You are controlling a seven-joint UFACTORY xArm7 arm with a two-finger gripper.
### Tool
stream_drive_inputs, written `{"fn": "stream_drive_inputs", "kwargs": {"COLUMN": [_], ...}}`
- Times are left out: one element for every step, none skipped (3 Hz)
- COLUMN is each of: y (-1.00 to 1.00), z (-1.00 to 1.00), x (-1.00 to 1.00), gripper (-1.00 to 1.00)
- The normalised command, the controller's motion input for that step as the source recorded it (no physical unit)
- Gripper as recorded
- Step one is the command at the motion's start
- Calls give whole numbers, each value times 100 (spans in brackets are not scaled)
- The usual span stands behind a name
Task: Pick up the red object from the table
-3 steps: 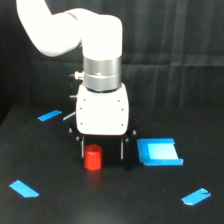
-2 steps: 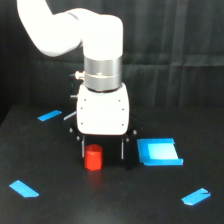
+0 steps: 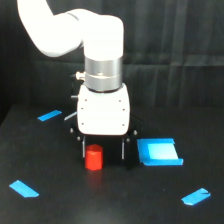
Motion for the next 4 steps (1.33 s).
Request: {"fn": "stream_drive_inputs", "kwargs": {"y": [-7, 9, 2, 8], "z": [-5, -6, -7, 5], "x": [17, 2, 14, 20], "gripper": [77, 48, 72, 96]}}
